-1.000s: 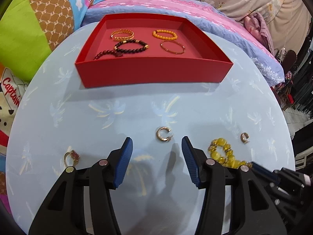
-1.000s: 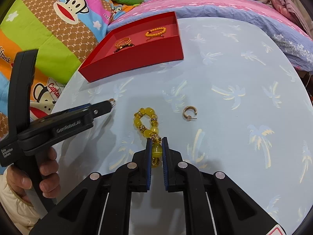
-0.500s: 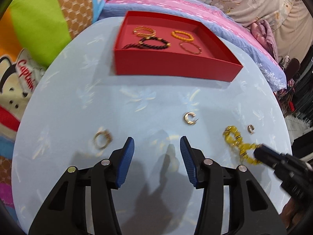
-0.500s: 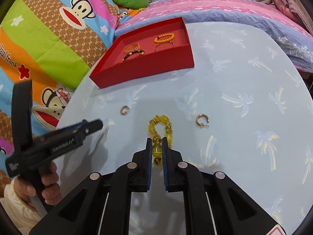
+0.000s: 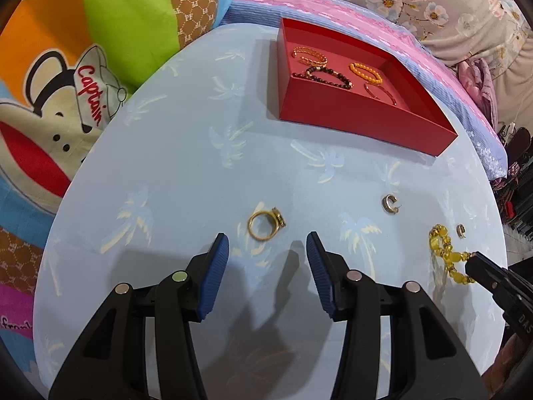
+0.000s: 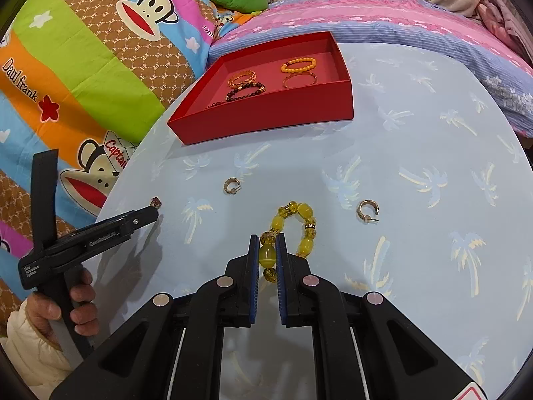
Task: Organize jewelry
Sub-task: 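Lift the yellow bracelet with the right gripper while the left moves to the gold ring, then close the left gripper on the gold ring with the dark stone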
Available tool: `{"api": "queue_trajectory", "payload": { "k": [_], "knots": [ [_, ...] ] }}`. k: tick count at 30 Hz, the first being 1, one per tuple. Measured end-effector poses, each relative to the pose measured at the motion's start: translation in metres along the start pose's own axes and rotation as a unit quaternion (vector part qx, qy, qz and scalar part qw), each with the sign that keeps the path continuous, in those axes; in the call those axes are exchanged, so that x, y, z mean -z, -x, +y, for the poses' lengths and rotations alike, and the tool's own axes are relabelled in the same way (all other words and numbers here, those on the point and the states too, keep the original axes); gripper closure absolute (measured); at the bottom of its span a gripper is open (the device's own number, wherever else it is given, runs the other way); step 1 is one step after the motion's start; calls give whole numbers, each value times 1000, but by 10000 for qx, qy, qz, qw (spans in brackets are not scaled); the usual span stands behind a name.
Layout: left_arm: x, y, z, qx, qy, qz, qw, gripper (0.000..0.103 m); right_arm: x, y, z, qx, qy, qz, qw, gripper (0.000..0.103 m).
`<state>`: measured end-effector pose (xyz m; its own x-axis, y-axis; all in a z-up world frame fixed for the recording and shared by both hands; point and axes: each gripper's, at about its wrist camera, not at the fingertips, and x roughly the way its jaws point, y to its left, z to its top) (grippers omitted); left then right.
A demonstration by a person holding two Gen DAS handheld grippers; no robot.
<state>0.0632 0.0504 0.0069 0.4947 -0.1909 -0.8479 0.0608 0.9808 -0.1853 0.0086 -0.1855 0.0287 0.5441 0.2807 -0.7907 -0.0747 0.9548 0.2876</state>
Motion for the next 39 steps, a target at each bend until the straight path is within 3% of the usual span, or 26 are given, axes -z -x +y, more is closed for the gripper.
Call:
{"api": "queue_trajectory", "payload": {
  "k": [5,7,9,21,22,24,26,33,36,39],
  "knots": [
    [-7,-7,-6,50,-156,-45,9999,80,-2,0,2,27,31,1,10000,94],
    [-7,-7,-8,78,-187,-31,9998,81,-2,0,4,34,45,1,10000,94],
    [-7,-8,-9,191,-218,30,9996,103,-3,0,5,33,59,-8,10000,94],
    [-7,3,-21,296,-430,-81,9986,99,-15,8,11,24,111,-166,9998,94],
    [-7,3,-22,216,-448,-127,9987,95,-15,8,12,23,108,-156,9998,94],
    [-8,2,-22,145,-478,-173,9986,67,-15,7,12,14,107,-138,9998,94],
    [-10,1,-22,74,-528,-283,9982,60,-15,7,12,8,108,-127,9999,94],
    [-16,-18,-24,-26,-615,-195,9979,62,-15,5,12,13,81,-97,9999,94],
    [-16,-18,-26,48,-637,-178,9978,82,-15,4,11,24,60,-86,9999,94],
    [-15,-18,-26,145,-627,-127,9978,91,-15,3,11,24,50,-83,9999,94]
  ]
}}
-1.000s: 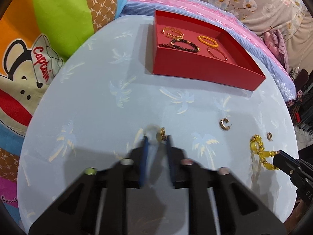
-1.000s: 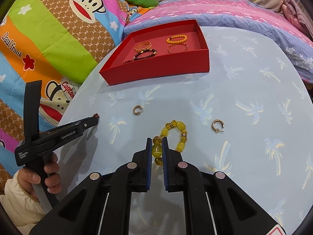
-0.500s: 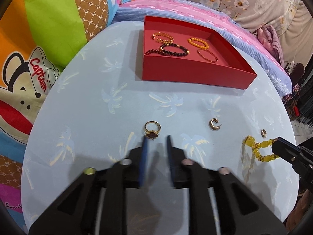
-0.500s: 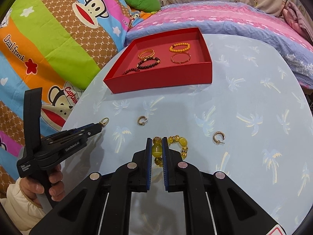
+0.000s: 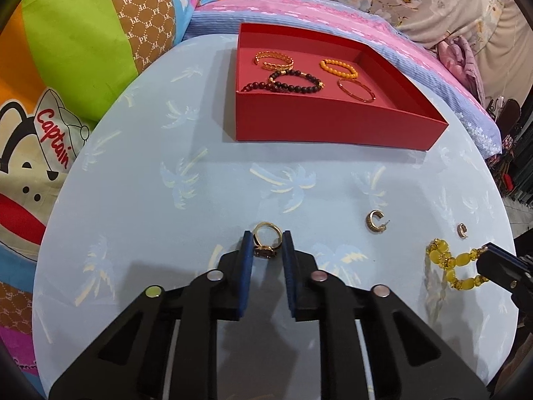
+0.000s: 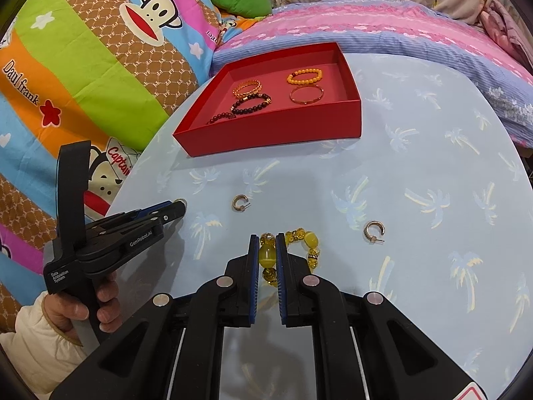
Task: Organize jewelry
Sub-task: 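Close the left gripper on the gold ring with the dark stone, then carry the ring and yellow bracelet into the red box and open both grippers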
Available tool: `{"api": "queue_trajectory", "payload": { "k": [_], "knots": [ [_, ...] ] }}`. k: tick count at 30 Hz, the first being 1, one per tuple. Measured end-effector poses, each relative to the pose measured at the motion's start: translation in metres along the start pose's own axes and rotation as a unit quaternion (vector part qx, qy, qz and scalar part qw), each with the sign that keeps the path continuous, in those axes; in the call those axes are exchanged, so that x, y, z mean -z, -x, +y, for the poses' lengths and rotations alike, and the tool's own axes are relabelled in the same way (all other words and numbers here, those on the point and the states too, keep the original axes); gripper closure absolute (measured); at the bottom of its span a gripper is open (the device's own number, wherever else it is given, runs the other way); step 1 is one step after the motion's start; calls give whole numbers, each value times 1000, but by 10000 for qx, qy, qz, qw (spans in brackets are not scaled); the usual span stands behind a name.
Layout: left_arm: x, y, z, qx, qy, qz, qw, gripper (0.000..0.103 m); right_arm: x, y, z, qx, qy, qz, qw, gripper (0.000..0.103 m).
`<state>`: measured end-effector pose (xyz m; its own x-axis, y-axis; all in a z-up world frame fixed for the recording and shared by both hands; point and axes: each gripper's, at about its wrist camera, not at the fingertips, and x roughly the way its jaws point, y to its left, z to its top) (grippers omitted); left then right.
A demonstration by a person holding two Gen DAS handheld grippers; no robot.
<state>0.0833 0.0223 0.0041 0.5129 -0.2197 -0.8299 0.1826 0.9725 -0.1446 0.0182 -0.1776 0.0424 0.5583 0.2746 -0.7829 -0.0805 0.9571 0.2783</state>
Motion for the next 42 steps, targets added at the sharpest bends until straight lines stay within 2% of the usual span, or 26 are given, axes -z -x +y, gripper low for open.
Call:
{"api": "queue_trajectory", "payload": {
  "k": [7,13,20,25,29,32,42],
  "knots": [
    [3,10,-3,139,78,61,9999,91,-7,7,0,-11,15,-142,9999,94],
    [-13,34,-12,325,31,-141,9994,91,-38,24,4,-33,110,-528,9985,94],
    [-70,55,-30,499,-179,-564,9970,91,-107,45,12,-237,280,-1115,9931,94],
    [-117,58,-46,601,-391,-897,9934,91,-160,40,19,-338,398,-1322,9898,94],
    [-142,43,-57,583,-437,-922,9931,91,-189,17,17,-336,360,-1251,9909,94],
    [-150,21,-59,579,-425,-767,9945,91,-201,-10,9,-351,208,-1055,9936,94],
    [-146,-45,-49,449,-310,-216,9983,91,-189,-90,-32,-10,-258,-350,9991,94]
  ]
}}
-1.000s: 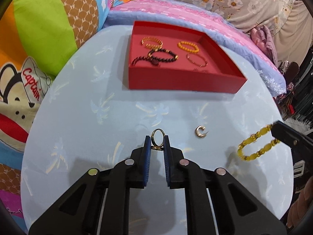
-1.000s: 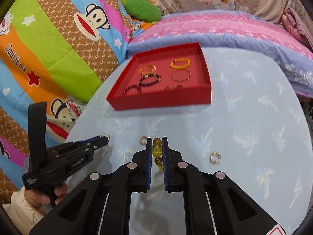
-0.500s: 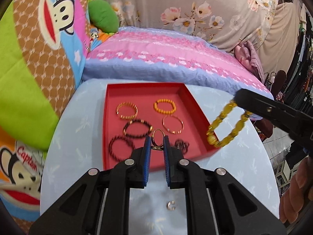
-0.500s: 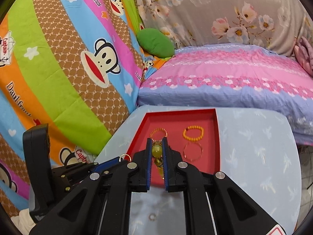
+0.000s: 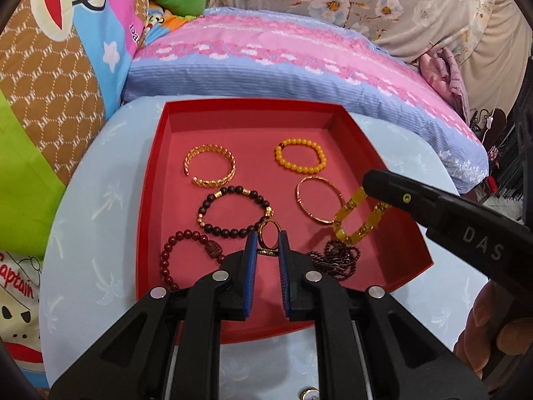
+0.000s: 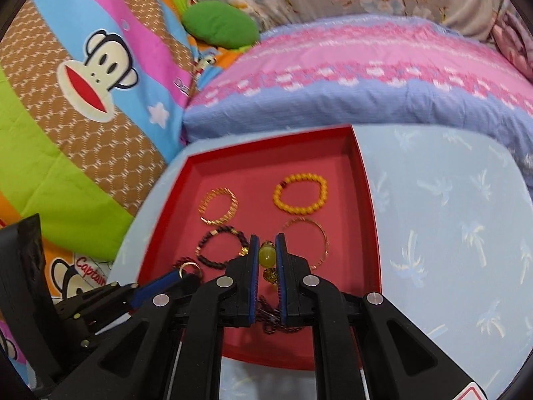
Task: Organize jewelry
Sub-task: 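Carry the ring and yellow bracelet into the red box and open both grippers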
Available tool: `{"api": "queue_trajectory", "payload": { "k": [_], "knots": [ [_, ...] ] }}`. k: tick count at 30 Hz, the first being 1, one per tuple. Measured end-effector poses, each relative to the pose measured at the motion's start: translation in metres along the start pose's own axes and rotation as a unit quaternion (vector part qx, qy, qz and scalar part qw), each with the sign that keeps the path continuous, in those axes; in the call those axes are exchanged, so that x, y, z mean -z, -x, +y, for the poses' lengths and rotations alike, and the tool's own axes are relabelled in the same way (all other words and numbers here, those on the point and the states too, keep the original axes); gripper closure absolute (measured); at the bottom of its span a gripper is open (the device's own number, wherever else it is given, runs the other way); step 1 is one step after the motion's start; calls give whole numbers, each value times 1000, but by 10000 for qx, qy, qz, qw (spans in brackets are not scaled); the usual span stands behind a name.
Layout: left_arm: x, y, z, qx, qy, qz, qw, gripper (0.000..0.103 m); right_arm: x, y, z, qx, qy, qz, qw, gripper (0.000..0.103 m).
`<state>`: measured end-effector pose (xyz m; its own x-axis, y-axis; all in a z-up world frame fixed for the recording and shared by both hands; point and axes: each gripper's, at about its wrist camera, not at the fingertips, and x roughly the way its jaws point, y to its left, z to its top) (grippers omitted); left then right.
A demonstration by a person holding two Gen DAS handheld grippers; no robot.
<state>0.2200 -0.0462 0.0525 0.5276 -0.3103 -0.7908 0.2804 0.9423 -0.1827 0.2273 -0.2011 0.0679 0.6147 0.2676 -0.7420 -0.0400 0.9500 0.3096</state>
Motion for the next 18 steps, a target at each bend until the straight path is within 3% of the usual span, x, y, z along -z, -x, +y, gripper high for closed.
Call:
{"api": "queue_trajectory", "payload": {
  "k": [7,9,10,13,18],
  "knots": [
    [4,-17,0,-46,11,89,9999,88,7,-3,-21,351,-160,-89,9992,92],
    [4,-17,-1,-138,22,48,9999,63,8,2,-25,409,-198,-169,9988,88],
    [3,-16,-1,-172,49,5,9998,58,8,4,-27,412,-216,-196,9987,83],
    [2,-10,-3,-192,60,-137,9997,50,12,16,-28,448,-232,-365,9981,69],
    [6,1,-14,-269,-73,-239,9993,47,20,36,-21,435,-102,-519,9977,68]
  ]
}}
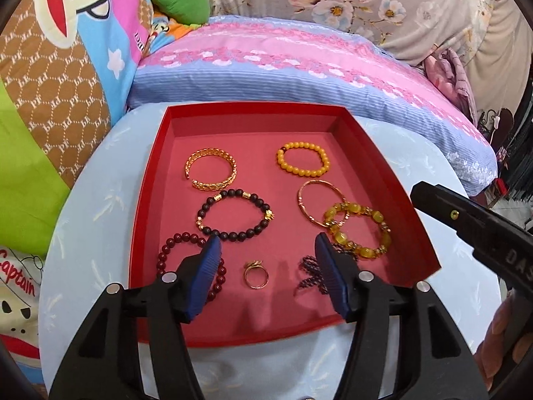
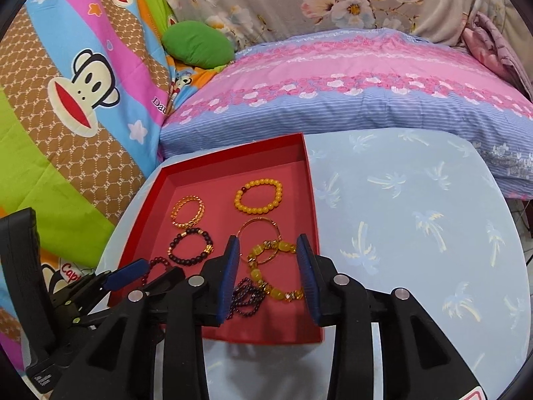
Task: Organize jewelry
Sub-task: 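Carry the ring and yellow bracelet into the red box and open both grippers, then withdraw both open grippers from the box toward the gold hoop earrings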
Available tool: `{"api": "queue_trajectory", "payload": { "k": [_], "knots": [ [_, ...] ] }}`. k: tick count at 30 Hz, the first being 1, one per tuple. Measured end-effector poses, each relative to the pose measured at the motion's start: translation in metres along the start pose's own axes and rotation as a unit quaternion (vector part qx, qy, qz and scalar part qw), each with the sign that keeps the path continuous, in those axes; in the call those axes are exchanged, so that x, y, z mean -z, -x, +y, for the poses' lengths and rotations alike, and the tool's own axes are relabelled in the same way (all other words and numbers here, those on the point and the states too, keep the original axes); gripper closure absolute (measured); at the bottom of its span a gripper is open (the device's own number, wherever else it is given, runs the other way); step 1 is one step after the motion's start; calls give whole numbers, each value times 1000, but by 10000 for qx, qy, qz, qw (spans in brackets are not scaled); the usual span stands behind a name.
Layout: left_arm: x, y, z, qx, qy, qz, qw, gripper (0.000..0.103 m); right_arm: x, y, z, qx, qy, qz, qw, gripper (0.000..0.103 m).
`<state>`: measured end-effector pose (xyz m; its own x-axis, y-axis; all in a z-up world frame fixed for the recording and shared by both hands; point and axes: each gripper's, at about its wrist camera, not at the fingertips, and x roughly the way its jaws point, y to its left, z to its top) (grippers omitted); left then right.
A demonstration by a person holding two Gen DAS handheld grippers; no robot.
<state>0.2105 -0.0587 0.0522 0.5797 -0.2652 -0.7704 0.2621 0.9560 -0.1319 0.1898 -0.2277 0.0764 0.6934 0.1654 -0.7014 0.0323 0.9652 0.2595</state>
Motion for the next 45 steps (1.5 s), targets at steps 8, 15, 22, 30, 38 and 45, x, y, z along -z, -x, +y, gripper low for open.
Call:
{"api": "queue_trajectory", "payload": {
  "k": [8,15,22,30,38,45],
  "knots": [
    [12,22,-11,-35,-34,-80,10000,46,15,27,11,-85,88,-84,9999,67],
    [26,42,-18,-85,-39,-140,9999,44,35,46,11,-107,66,-65,9999,67],
    [42,53,-23,-99,-35,-108,9999,43,60,59,5,-69,62,37,10000,67],
    [70,56,-23,-196,-61,32,9998,41,99,65,-8,249,198,276,9991,67],
    [100,53,-18,-242,-33,278,9993,41,141,58,-26,478,119,685,9964,67],
    [115,51,-12,-269,79,414,9987,41,153,53,-30,513,97,776,9956,67]
  ]
}}
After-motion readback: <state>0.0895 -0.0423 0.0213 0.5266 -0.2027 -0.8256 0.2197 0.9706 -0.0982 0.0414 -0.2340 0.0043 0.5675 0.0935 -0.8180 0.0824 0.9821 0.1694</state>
